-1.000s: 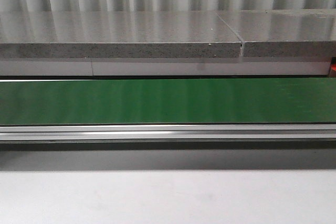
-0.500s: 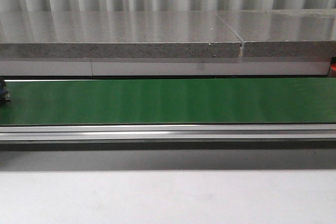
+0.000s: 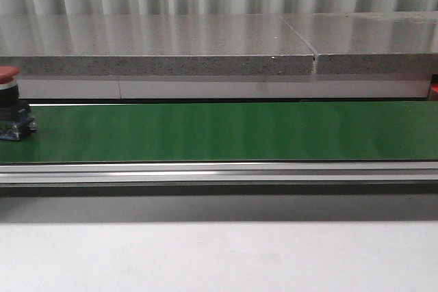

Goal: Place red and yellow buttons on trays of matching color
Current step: 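Move the left gripper to a yellow button and grasp its base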

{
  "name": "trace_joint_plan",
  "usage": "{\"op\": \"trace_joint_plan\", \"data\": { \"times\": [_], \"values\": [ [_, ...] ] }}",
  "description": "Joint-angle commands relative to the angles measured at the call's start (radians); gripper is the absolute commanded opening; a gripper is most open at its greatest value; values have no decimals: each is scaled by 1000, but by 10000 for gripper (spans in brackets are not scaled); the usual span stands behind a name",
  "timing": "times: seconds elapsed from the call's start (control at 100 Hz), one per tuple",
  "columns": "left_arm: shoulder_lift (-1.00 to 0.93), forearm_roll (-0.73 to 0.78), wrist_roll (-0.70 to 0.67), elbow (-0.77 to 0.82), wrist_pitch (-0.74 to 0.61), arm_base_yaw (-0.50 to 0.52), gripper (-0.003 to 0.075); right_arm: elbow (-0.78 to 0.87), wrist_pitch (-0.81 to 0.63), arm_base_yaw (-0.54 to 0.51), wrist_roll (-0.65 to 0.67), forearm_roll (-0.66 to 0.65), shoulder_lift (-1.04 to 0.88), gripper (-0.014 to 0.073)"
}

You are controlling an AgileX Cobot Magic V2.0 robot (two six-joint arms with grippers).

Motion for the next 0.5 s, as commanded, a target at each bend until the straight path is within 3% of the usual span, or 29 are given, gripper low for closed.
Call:
{"op": "trace_joint_plan", "data": {
  "times": [0.0, 0.11, 0.35, 0.49],
  "values": [
    [-46, -22, -1, -31, -55, 3, 542, -26, -64, 2, -5, 6, 7, -69],
    [-46, -22, -1, -31, -57, 3, 495, -26, -64, 2, -5, 6, 7, -69],
    [-46, -22, -1, -31, -61, 3, 286, -26, -64, 2, -5, 6, 7, -69],
    [-46, -22, -1, -31, -63, 3, 202, -26, -64, 2, -5, 6, 7, -69]
  ]
}}
